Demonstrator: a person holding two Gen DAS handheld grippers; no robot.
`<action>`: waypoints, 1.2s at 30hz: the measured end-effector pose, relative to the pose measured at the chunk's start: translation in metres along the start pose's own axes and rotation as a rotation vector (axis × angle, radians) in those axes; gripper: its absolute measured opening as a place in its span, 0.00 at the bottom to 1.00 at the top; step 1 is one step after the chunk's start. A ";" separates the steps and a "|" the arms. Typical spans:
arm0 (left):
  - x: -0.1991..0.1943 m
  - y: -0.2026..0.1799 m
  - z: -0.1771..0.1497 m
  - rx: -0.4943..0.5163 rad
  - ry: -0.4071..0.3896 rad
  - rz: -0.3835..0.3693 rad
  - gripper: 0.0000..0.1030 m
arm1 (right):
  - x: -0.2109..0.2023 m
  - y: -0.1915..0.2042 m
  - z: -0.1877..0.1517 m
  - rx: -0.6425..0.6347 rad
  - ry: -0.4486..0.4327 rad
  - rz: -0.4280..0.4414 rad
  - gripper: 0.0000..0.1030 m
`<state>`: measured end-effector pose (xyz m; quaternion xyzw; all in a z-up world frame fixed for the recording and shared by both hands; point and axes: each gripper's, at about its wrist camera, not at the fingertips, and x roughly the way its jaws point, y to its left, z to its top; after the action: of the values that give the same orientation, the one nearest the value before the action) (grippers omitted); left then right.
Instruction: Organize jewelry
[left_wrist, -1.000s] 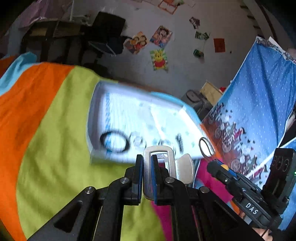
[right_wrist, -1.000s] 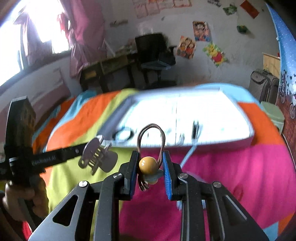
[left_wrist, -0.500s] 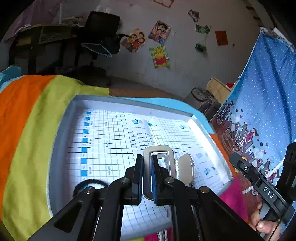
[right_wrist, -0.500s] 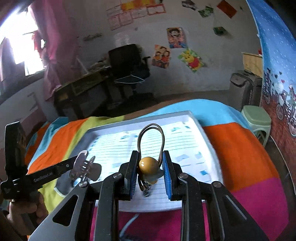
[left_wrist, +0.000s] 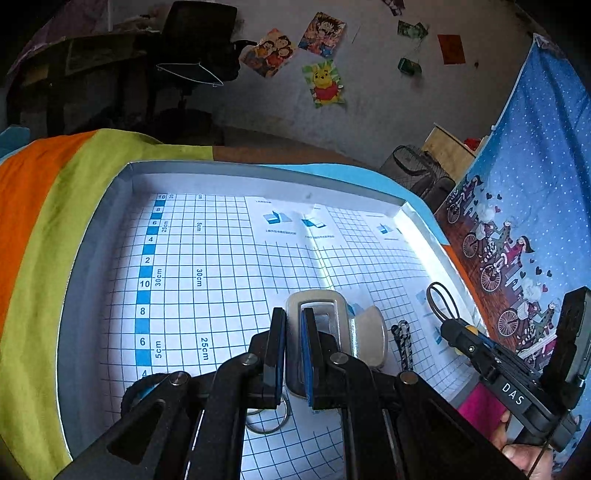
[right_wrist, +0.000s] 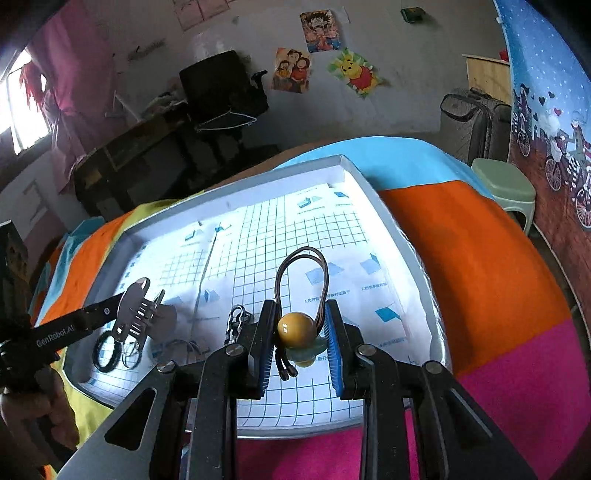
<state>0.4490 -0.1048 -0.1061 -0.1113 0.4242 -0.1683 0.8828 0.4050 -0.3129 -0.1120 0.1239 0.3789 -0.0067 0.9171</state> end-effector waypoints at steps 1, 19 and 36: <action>0.000 0.000 -0.001 -0.008 0.000 -0.003 0.09 | 0.000 0.000 -0.001 -0.001 -0.002 -0.002 0.23; -0.074 -0.002 -0.009 -0.079 -0.232 0.049 1.00 | -0.054 -0.004 -0.001 -0.051 -0.115 0.035 0.73; -0.245 -0.062 -0.080 0.049 -0.567 0.117 1.00 | -0.240 0.028 -0.032 -0.230 -0.433 0.113 0.99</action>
<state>0.2307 -0.0704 0.0402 -0.1081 0.1620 -0.0895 0.9768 0.2148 -0.2982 0.0396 0.0355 0.1643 0.0614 0.9839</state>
